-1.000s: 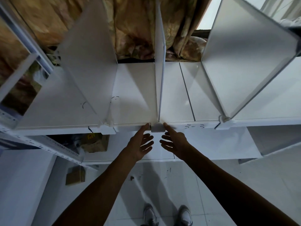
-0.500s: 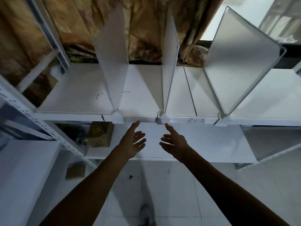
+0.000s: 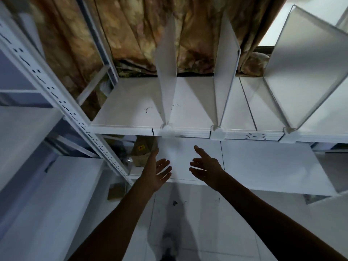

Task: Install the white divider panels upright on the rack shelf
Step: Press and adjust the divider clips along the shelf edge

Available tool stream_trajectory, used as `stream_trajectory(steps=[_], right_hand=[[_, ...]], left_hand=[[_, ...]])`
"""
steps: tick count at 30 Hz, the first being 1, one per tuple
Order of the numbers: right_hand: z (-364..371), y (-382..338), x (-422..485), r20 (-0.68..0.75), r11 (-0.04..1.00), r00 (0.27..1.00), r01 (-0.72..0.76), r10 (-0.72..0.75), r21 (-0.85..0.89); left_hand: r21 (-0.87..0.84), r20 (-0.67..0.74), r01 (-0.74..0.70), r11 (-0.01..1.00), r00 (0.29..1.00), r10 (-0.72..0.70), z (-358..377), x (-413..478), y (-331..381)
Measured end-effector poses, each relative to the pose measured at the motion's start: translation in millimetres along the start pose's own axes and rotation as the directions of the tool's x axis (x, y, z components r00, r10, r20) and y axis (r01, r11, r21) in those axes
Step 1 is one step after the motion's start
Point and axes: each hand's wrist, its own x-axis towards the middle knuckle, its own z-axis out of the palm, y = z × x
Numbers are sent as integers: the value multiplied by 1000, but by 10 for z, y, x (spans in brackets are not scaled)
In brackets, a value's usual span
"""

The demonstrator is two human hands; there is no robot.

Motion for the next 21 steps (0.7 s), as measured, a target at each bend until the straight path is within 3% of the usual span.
stream_trajectory(steps=[12,21], right_hand=[[933,-232,500,-123,998,991,57,-53,30],[1119,-225,753,-203,998,979,-16,28,58]], left_hand=[[101,87,-1,995,996,-8,-276,574,904],[127,81,66,990,994,-77,-322,973,1017]])
